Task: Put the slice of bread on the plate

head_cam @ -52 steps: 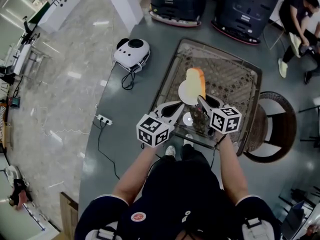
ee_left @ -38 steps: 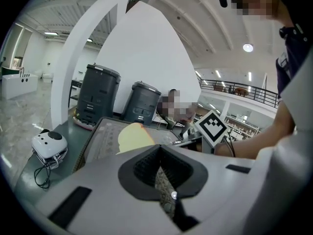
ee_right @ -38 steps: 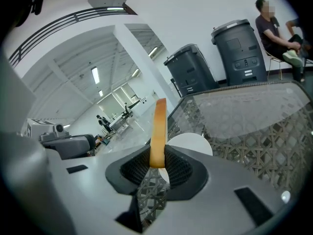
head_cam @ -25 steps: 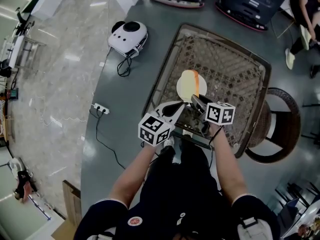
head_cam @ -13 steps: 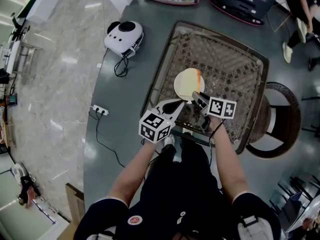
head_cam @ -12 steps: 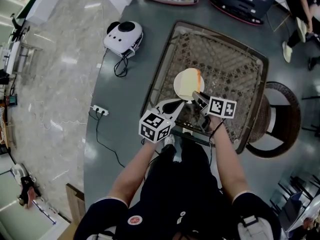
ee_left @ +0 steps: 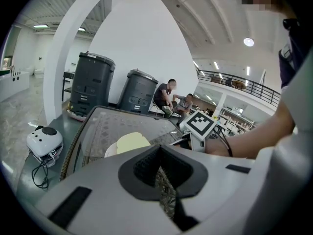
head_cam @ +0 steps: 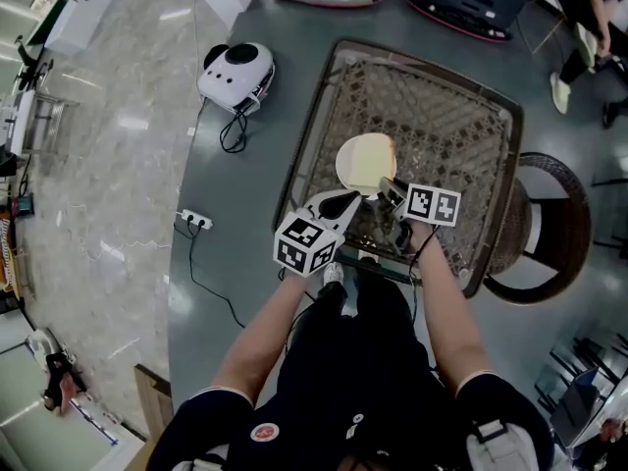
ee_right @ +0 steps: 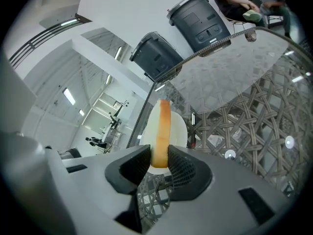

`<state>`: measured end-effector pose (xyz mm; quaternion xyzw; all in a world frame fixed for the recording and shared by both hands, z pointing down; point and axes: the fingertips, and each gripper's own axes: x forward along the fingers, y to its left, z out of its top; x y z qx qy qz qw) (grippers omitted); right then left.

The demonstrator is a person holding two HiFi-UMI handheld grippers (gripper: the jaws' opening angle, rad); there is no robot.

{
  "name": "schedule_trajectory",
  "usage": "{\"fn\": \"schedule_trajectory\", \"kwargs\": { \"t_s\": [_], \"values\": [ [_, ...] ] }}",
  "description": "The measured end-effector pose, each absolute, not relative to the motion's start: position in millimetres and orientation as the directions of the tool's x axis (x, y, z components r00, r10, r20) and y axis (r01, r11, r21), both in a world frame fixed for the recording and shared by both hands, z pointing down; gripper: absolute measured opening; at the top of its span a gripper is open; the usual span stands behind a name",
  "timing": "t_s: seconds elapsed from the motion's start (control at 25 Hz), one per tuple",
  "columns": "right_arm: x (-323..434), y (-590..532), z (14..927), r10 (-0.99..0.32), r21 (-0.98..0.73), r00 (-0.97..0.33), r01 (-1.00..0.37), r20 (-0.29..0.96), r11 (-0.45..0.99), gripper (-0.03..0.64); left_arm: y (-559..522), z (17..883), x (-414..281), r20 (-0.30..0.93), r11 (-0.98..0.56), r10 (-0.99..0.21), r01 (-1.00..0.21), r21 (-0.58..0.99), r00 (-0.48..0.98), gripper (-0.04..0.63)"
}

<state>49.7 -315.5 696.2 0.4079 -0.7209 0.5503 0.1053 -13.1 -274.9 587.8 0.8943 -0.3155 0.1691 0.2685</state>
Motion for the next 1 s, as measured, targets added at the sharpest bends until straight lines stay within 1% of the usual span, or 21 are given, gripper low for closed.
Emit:
{"fn": "schedule_trajectory", "kwargs": {
  "t_s": [0.52, 0.68, 0.76, 0.84, 1.0],
  "values": [
    [62.7, -311.4, 715.3, -0.461, -0.636, -0.566, -0.772, 0.683, 0.005, 0.108, -271.2, 587.1, -10.2, 0.472, -0.649, -0.482, -0.663, 0.373, 0.738, 0.006],
    [66.5, -312.3, 719.4, -0.457, -0.594, -0.536, -0.804, 0.710, 0.020, 0.110, -271.6, 583.4, -7.2, 0.468, -0.647, -0.490, -0.666, 0.371, 0.736, 0.006],
    [67.6, -314.1, 719.3, -0.460, -0.576, -0.523, -0.817, 0.718, 0.030, 0.128, -272.6, 580.8, -6.9, 0.465, -0.648, -0.492, -0.666, 0.370, 0.736, 0.006],
    [68.6, -316.8, 716.9, -0.467, -0.565, -0.515, -0.824, 0.719, 0.040, 0.160, -274.2, 578.4, -7.8, 0.462, -0.650, -0.493, -0.665, 0.367, 0.737, 0.006],
    [73.6, -322.1, 699.9, -0.503, -0.529, -0.501, -0.843, 0.704, 0.099, 0.163, -275.6, 573.4, -8.9, 0.454, -0.657, -0.494, -0.661, 0.363, 0.741, 0.006]
  ]
}}
